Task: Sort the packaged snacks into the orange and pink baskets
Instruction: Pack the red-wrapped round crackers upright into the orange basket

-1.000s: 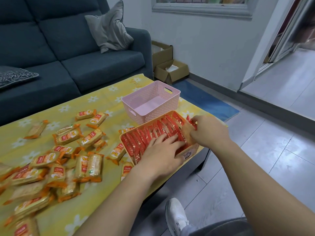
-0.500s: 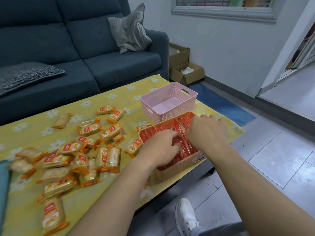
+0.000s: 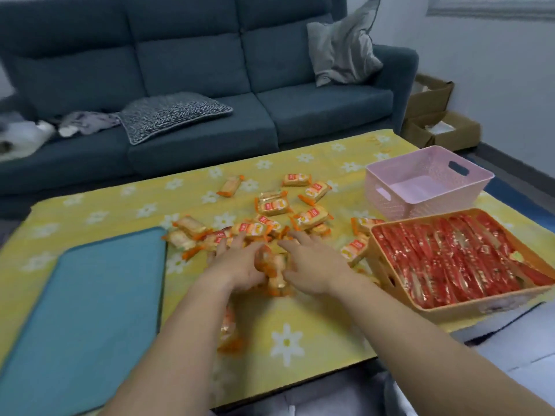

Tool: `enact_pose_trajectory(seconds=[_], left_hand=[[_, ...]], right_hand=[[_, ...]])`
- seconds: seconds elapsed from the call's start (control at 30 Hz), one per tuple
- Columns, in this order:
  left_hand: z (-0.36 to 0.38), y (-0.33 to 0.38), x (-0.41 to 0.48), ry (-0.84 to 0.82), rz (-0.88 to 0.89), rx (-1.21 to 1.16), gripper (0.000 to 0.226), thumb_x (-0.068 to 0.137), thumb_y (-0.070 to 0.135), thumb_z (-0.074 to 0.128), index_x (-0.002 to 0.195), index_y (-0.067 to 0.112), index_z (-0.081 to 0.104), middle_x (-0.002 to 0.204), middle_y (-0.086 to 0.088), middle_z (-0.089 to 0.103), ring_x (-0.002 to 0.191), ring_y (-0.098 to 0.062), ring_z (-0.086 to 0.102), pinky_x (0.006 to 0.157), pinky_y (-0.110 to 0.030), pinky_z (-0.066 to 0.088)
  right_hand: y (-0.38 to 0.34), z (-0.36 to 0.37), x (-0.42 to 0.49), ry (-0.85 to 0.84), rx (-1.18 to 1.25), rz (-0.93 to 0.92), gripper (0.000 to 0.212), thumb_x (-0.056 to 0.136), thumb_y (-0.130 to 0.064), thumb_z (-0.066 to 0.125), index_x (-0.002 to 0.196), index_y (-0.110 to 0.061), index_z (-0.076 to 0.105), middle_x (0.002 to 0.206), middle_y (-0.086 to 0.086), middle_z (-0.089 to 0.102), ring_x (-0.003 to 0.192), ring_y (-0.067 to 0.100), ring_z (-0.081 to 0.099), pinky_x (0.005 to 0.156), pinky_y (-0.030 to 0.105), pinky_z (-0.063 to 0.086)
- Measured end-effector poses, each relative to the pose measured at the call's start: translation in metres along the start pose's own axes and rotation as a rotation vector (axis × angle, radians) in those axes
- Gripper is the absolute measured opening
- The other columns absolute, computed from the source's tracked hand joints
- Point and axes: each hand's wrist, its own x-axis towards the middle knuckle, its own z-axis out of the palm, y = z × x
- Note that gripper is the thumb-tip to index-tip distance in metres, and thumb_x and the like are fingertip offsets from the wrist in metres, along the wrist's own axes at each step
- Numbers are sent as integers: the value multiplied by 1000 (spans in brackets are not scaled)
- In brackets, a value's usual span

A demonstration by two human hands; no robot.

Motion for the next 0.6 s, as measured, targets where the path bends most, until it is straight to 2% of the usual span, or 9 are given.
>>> enact_pose_trajectory(seconds=[0.07,0.13,0.2,0.27,0.37,0.43,0.53,0.6], left_hand=[[-2,-21,8,-73,11,6,90,84,44,68,157,47,16,170,2,-7,155,-37,-5,124,-53,9],[-2,-36,15,-111,24,29,88,87,44,66,159,37,17,170,-3,-4,156,-31,0,125,-47,10],[-5,-59,22,-87,-48,19,83,86,47,63,158,35,25,170,-2,1,156,-33,7,124,-49,15],[-9,-78,24,-39,-152,11,74,85,48,60,154,35,35,169,1,10,153,-37,15,122,-51,21],[-12,-97,21,5,-296,-32,65,83,54,61,143,31,53,159,-2,32,144,-36,32,115,-51,33],[-12,-103,20,23,-379,-65,60,81,60,60,132,27,62,148,-6,47,135,-36,42,110,-50,40],[-10,-110,20,25,-398,-161,52,82,56,57,123,26,67,138,-6,59,126,-35,53,105,-45,45],[-12,-109,20,25,-313,-318,36,89,41,56,115,20,72,128,-6,67,116,-30,60,101,-37,48]], right_hand=[[-14,12,21,-22,-33,-82,75,91,-41,56,158,-30,24,168,4,14,151,33,17,123,43,20],[-26,25,37,-67,-53,-129,84,91,-48,55,161,-31,12,170,1,5,154,31,8,125,45,13],[-39,37,54,-104,-97,-169,90,90,-56,54,160,-36,1,170,-2,-2,155,30,0,125,47,7],[-49,43,67,-109,-183,-224,88,90,-64,49,159,-40,-1,170,-4,-7,155,29,-4,124,49,1],[-60,46,92,-136,-282,-233,84,87,-77,37,159,-40,12,170,-4,-1,155,29,-4,123,55,1],[-58,40,105,-163,-327,-116,89,84,-84,26,158,-37,23,169,-3,11,155,29,1,121,59,4],[-52,22,114,-243,-394,136,82,85,-76,27,155,-33,34,162,7,31,151,37,18,117,61,14],[-55,8,115,-285,-465,205,74,87,-68,34,149,-29,44,154,11,43,145,39,30,114,58,22]])
